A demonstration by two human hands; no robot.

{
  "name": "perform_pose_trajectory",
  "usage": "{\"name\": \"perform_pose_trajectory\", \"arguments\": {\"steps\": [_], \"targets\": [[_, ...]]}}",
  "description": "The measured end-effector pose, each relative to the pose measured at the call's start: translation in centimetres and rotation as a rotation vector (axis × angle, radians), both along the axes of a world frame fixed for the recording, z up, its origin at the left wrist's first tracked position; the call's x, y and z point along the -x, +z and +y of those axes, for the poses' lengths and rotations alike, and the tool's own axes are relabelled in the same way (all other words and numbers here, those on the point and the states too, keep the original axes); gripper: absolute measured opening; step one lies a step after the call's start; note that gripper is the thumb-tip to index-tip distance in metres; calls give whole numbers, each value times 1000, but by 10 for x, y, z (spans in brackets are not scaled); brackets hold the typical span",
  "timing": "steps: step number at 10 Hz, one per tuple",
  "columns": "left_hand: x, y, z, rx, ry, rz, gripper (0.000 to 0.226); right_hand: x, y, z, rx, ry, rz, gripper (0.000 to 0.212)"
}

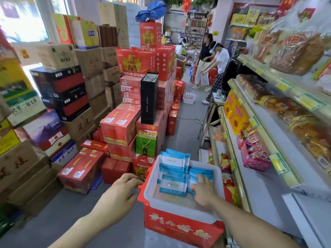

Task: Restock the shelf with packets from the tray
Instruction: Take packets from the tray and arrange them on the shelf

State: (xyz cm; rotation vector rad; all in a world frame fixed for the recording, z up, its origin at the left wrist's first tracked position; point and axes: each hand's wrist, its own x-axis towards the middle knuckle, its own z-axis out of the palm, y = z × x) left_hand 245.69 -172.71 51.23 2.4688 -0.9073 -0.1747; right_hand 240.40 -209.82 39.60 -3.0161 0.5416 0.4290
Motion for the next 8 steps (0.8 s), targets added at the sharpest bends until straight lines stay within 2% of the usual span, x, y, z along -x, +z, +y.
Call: {"name": "perform_pose_trajectory", "arguments": {"steps": [1, 2, 3, 4, 5, 6, 7, 8], "targets": [[-6, -2, -4, -10, -12, 7, 39, 3, -2, 2, -36, -33, 3, 19], [-16, -3, -11, -14, -31, 21, 46, 4, -8, -3, -151, -77, 27, 13], [-29, -6, -21, -19, -61, 23, 59, 12, -3, -5, -202, -84, 68, 5], [-40, -9, -34, -62, -113, 19, 69, 12, 2, -18, -218, 1, 120, 23], [-45, -10, -52, -86, -115, 24, 68, 5, -11, -42, -86, 80, 201, 24], [-45, -10, -68, -112, -125, 17, 49, 22, 16, -37, -182, -68, 111, 22], [-48, -13, -82, -111, -156, 8, 45, 30, 57, -25, -276, -167, 7, 45], [-55, -20, -103, -144, -204, 5, 45, 37, 79, -24, -238, -150, -36, 52]]}}
